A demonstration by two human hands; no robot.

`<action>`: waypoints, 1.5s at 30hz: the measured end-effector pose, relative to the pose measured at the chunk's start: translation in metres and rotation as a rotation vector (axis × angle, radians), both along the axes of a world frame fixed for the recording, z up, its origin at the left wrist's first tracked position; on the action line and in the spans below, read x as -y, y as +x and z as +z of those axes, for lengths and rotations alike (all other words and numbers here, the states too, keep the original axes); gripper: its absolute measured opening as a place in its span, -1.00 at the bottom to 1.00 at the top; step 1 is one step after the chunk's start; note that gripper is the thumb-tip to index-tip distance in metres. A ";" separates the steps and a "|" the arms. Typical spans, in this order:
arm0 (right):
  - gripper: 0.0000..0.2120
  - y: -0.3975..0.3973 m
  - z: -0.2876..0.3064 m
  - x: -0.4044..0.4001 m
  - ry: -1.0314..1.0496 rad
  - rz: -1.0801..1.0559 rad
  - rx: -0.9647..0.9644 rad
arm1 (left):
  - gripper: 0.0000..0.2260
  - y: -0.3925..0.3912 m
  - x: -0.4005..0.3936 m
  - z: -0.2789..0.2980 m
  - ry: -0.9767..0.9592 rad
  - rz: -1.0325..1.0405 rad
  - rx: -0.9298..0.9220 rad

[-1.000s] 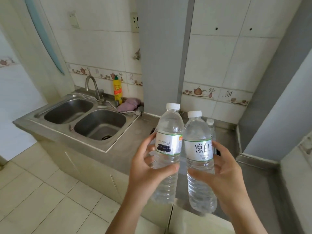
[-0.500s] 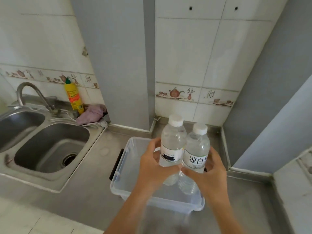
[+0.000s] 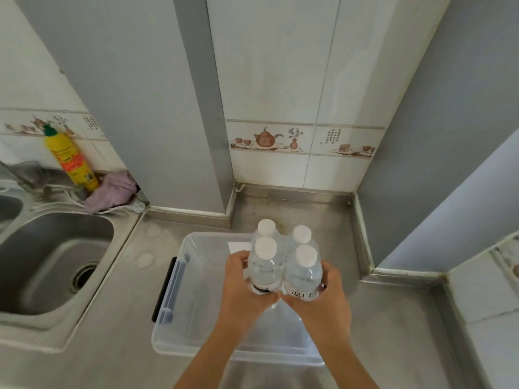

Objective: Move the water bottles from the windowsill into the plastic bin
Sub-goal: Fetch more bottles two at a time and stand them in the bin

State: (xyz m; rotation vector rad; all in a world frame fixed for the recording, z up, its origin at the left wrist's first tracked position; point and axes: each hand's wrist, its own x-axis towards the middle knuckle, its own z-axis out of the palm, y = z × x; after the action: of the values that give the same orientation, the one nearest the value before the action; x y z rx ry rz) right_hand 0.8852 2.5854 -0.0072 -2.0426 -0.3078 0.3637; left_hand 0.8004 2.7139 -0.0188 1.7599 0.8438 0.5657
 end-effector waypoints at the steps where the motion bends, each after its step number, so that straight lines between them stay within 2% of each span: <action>1: -0.24 0.000 -0.001 -0.002 -0.023 0.004 0.011 | -0.25 0.001 -0.002 -0.004 -0.021 -0.001 -0.015; 7: -0.22 -0.003 -0.006 -0.007 -0.122 0.051 0.140 | -0.27 -0.003 -0.007 -0.027 -0.085 -0.045 -0.092; 14: -0.27 -0.003 0.000 -0.005 -0.049 0.061 0.070 | -0.24 -0.002 -0.007 -0.021 -0.089 -0.086 -0.077; 20: -0.26 -0.014 0.009 -0.001 -0.062 0.070 0.187 | -0.24 -0.009 -0.010 -0.008 -0.058 -0.162 -0.113; 23: -0.37 -0.024 0.019 0.003 -0.125 0.073 0.293 | -0.26 -0.016 -0.010 0.003 -0.021 -0.195 -0.120; 27: -0.45 -0.045 0.035 0.011 -0.241 0.010 0.418 | -0.24 -0.029 -0.005 0.025 0.104 -0.206 -0.091; 32: -0.53 -0.084 0.051 0.027 -0.302 -0.077 0.523 | -0.34 -0.057 -0.001 0.054 0.510 -0.275 -0.159; 35: -0.59 -0.113 0.057 0.038 -0.334 -0.146 0.592 | -0.40 -0.080 0.006 0.067 0.640 -0.300 -0.181; 41: -0.60 -0.178 0.058 0.072 -0.363 -0.294 0.636 | -0.47 -0.120 0.031 0.075 0.911 -0.384 -0.026; 45: -0.57 -0.219 0.055 0.106 -0.436 -0.398 0.594 | -0.48 -0.136 0.057 0.082 0.970 -0.519 0.074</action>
State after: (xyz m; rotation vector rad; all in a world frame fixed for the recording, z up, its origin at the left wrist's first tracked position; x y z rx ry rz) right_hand 0.6659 2.4799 0.0483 -2.5466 -0.1756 -0.4735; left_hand 0.6648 2.6569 0.0630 2.6801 -0.0238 0.7356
